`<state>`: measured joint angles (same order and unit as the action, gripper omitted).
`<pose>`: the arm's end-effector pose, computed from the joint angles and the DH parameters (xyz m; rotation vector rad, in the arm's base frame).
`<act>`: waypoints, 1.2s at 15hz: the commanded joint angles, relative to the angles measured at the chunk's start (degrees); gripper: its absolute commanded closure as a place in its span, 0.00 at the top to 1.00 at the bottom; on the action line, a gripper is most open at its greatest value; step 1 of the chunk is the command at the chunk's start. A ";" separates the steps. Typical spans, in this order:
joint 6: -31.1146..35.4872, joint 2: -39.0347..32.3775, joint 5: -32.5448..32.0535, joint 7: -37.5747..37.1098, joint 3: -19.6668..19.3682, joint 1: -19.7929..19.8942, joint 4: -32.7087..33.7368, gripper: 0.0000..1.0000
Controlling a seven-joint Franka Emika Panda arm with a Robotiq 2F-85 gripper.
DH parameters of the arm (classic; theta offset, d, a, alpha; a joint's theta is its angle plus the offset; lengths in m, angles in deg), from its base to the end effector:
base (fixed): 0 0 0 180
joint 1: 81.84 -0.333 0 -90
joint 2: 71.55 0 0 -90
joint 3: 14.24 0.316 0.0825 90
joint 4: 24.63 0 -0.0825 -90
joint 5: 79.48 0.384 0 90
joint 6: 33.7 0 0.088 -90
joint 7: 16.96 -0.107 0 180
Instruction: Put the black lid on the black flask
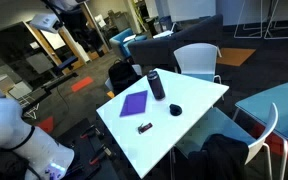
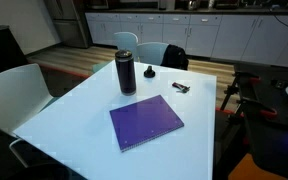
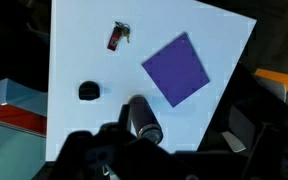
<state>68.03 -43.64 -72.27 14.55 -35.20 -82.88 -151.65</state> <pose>0.3887 -0.1520 0.5565 -2.8598 -0.3094 -0.1967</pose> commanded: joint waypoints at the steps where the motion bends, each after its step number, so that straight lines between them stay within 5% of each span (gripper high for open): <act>1: -0.21 -0.39 0.80 0.72 1.49 1.89 0.13 1.00; 7: 2.72 -2.26 1.14 -0.58 2.15 2.43 0.21 1.00; 18: 30.90 -23.78 1.57 -11.58 5.26 5.22 1.23 1.00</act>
<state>93.61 -60.71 -71.51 6.08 -31.97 -79.54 -151.92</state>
